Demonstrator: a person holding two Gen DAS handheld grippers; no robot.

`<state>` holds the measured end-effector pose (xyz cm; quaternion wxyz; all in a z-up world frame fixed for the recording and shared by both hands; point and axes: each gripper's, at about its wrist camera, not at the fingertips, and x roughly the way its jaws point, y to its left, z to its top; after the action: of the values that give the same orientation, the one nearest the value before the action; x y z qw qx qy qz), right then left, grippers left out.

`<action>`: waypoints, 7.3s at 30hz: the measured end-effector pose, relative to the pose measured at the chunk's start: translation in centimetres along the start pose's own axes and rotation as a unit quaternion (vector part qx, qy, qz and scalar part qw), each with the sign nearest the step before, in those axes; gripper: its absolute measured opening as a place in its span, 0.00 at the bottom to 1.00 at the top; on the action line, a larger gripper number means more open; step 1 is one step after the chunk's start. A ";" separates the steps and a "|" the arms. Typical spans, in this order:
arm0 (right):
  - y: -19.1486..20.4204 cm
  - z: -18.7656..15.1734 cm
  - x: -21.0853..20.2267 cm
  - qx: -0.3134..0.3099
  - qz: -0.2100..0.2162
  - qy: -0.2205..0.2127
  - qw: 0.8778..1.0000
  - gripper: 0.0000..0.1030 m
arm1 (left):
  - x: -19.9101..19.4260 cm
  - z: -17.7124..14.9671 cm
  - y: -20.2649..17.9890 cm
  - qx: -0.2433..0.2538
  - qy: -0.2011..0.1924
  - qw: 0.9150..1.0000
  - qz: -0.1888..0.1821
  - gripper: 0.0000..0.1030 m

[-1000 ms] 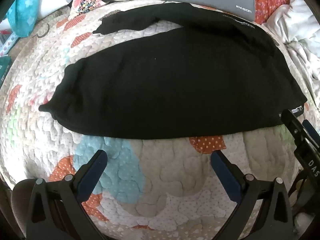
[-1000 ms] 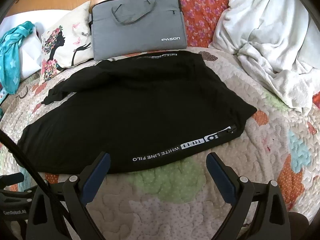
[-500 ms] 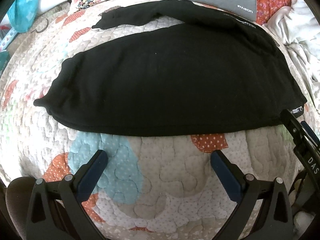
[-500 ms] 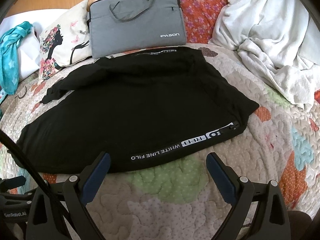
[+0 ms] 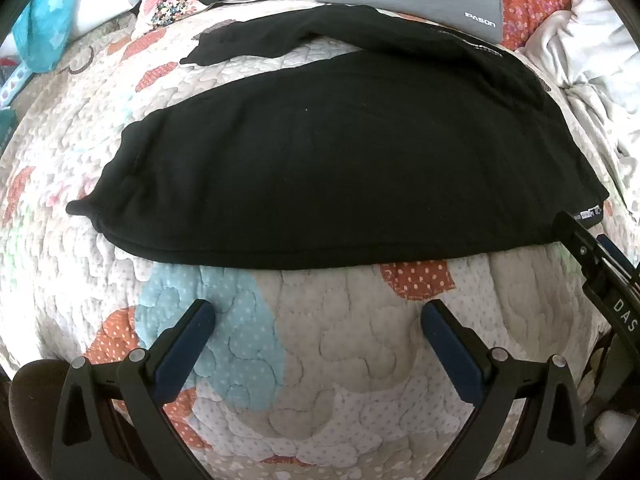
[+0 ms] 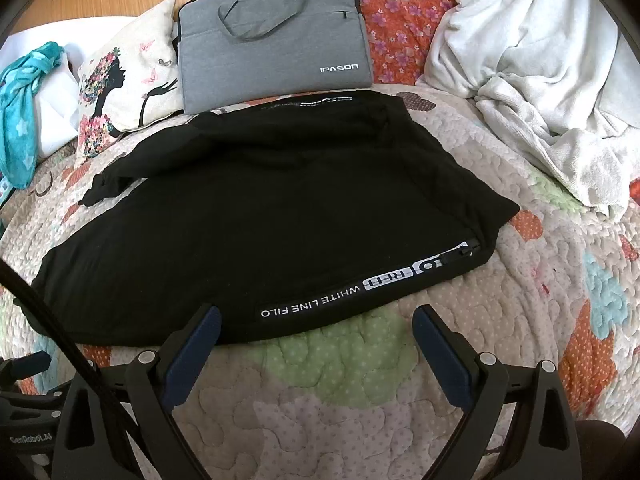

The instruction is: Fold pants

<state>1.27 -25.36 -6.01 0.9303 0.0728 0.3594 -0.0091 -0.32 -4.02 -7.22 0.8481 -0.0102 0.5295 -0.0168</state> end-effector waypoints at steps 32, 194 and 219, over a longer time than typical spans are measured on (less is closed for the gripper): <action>0.6 -0.4 -0.3 -0.018 -0.007 -0.003 1.000 0.96 | -4.5 1.0 -0.1 -0.004 -0.052 0.999 0.010 0.99; 1.2 12.2 1.8 -0.157 0.120 0.149 0.969 0.20 | -6.8 13.8 10.4 0.126 -0.182 0.975 0.013 0.16; 15.8 12.2 -1.5 -0.154 0.286 0.146 0.935 0.47 | -6.0 4.2 21.1 -0.205 -0.146 0.957 -0.145 0.33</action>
<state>9.40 -11.49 5.89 0.8308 0.0289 0.4523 0.3231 1.24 17.34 -0.75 0.8842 -0.2630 0.3850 -0.0285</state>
